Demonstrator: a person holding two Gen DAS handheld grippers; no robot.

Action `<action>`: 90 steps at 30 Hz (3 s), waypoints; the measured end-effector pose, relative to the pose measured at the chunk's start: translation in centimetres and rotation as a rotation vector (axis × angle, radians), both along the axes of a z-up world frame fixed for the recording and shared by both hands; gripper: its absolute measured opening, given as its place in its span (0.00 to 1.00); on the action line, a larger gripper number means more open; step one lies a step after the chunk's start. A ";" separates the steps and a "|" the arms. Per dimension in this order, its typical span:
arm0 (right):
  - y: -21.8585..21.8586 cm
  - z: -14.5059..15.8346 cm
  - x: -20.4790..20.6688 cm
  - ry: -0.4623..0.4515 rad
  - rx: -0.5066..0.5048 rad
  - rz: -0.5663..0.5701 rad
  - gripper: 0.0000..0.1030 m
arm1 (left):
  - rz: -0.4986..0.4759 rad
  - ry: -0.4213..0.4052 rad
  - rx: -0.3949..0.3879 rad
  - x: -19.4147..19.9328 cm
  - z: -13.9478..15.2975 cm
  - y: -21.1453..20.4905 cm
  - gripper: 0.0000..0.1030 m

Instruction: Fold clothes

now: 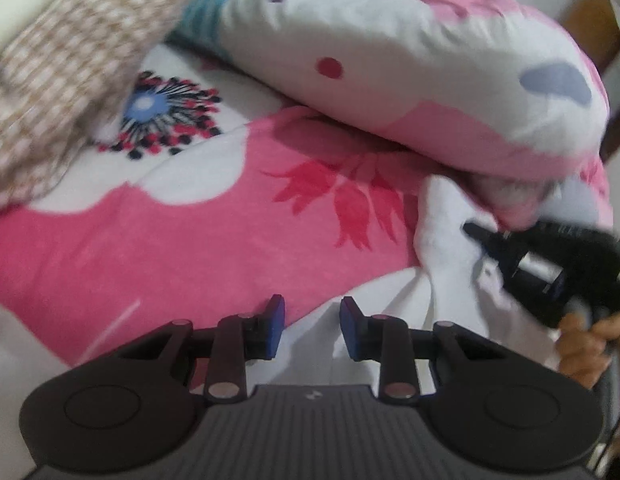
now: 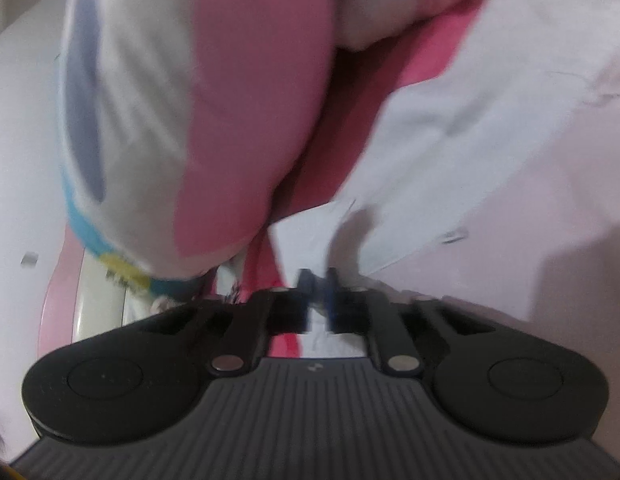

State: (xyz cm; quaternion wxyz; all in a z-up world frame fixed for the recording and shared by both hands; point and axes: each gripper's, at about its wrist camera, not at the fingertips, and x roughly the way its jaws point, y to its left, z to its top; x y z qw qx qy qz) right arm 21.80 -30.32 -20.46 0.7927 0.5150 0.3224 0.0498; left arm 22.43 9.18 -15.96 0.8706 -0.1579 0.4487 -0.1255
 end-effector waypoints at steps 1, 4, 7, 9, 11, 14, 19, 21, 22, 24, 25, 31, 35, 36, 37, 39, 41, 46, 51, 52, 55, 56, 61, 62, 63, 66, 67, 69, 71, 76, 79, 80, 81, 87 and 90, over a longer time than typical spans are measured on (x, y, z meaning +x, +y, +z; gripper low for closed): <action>0.1 0.6 -0.4 -0.009 -0.032 -0.010 0.00 | -0.009 -0.006 0.018 0.0 0.0 -0.3 0.29; 0.3 2.6 -1.8 -0.038 -0.128 -0.041 0.00 | -0.019 -0.018 0.053 -0.2 -0.1 -0.7 0.28; 0.6 4.5 -3.1 -0.066 -0.225 -0.071 0.00 | -0.011 -0.017 0.064 -0.2 -0.1 -0.7 0.27; 0.9 4.2 -3.2 -0.025 -0.286 -0.082 0.00 | -0.005 -0.014 0.070 -0.2 -0.2 -0.7 0.24; 1.1 3.2 -3.2 0.061 -0.343 -0.095 0.00 | 0.000 -0.013 0.073 -0.1 -0.3 -0.6 0.20; 1.4 2.1 -2.8 0.129 -0.402 -0.091 0.04 | 0.001 -0.014 0.076 -0.1 -0.4 -0.5 0.18; 1.5 3.7 -2.8 0.164 -0.531 -0.161 0.13 | -0.012 -0.025 0.091 -0.1 -0.4 -0.6 0.18; 2.1 5.3 -3.2 0.137 -0.609 -0.168 0.22 | -0.015 -0.026 0.088 -0.1 -0.4 -0.5 0.18; 2.5 6.1 -3.3 0.123 -0.650 -0.166 0.22 | -0.018 -0.027 0.088 -0.1 -0.4 -0.5 0.18; 3.6 7.6 -3.0 0.093 -0.721 -0.128 0.22 | -0.023 -0.029 0.088 -0.1 -0.3 -0.5 0.18; 4.6 8.1 -2.2 0.078 -0.744 -0.066 0.22 | -0.025 -0.031 0.090 -0.2 -0.3 -0.5 0.18; 12.1 6.7 6.7 0.129 -0.868 0.261 0.24 | -0.031 -0.042 0.103 -0.4 -0.4 -0.7 0.18; 11.6 3.9 10.2 0.222 -0.885 0.271 0.04 | -0.018 -0.047 0.118 -0.6 -0.5 -0.6 0.10; 11.3 3.6 10.2 0.228 -0.871 0.255 0.04 | -0.011 -0.048 0.128 -0.6 -0.5 -0.6 0.09; 11.2 4.0 9.7 0.218 -0.862 0.234 0.02 | -0.001 -0.051 0.134 -0.7 -0.5 -0.5 0.05; 11.4 5.0 8.9 0.146 -0.871 0.193 0.02 | 0.018 -0.058 0.148 -0.8 -0.5 -0.3 0.02; 12.0 5.1 8.9 0.097 -0.892 0.176 0.02 | 0.036 -0.064 0.161 -0.9 -0.5 -0.1 0.01; 12.8 2.4 9.9 0.067 -0.907 0.189 0.06 | 0.052 -0.069 0.178 -0.9 -0.5 0.2 0.02; 9.1 5.3 7.0 0.003 -0.746 0.072 0.25 | 0.053 -0.057 0.156 -0.7 -0.4 0.6 0.04; 8.0 6.4 5.8 -0.023 -0.713 0.033 0.31 | 0.055 -0.052 0.147 -0.6 -0.4 0.7 0.04; 4.4 8.6 2.5 0.014 -0.596 -0.022 0.33 | 0.058 -0.042 0.125 -0.6 -0.3 1.0 0.06; 3.3 8.6 1.8 0.052 -0.533 -0.014 0.33 | 0.054 -0.045 0.126 -0.7 -0.1 1.0 0.09; 0.9 5.1 0.4 0.219 -0.292 0.072 0.34 | 0.041 -0.072 0.138 -1.3 0.6 1.1 0.20; 1.0 4.4 0.6 0.223 -0.271 0.081 0.34 | 0.038 -0.080 0.137 -1.5 0.8 1.1 0.20; 1.0 3.7 0.7 0.227 -0.250 0.090 0.34 | 0.035 -0.082 0.133 -1.7 1.0 1.2 0.20; 1.5 1.6 1.8 0.243 -0.192 0.084 0.31 | 0.023 -0.088 0.122 -2.1 1.4 1.4 0.20; 1.7 0.9 2.0 0.247 -0.176 0.067 0.31 | 0.019 -0.086 0.124 -2.2 1.4 1.4 0.20; 1.4 0.7 2.4 0.258 -0.149 0.032 0.27 | 0.011 -0.083 0.130 -2.5 1.3 1.4 0.20; 1.2 0.5 2.6 0.271 -0.131 0.019 0.19 | 0.009 -0.077 0.136 -2.7 1.0 1.5 0.20; 2.4 1.8 2.5 0.233 -0.256 0.060 0.00 | 0.015 -0.072 0.146 -2.8 0.7 1.7 0.20; 4.0 4.0 2.5 0.170 -0.467 0.075 0.00 | 0.009 -0.076 0.157 -2.8 0.4 1.8 0.20; 4.9 4.3 2.8 0.163 -0.559 0.090 0.00 | 0.005 -0.080 0.164 -2.8 0.3 1.7 0.20; 5.6 4.3 3.1 0.164 -0.623 0.110 0.00 | 0.001 -0.084 0.171 -2.8 0.3 1.7 0.20; 6.8 3.9 3.2 0.221 -0.796 0.051 0.03 | -0.003 -0.094 0.180 -2.9 0.5 1.6 0.33; 5.5 6.7 0.4 0.193 -0.749 -0.032 0.03 | 0.004 -0.126 0.174 -3.7 1.8 1.6 0.50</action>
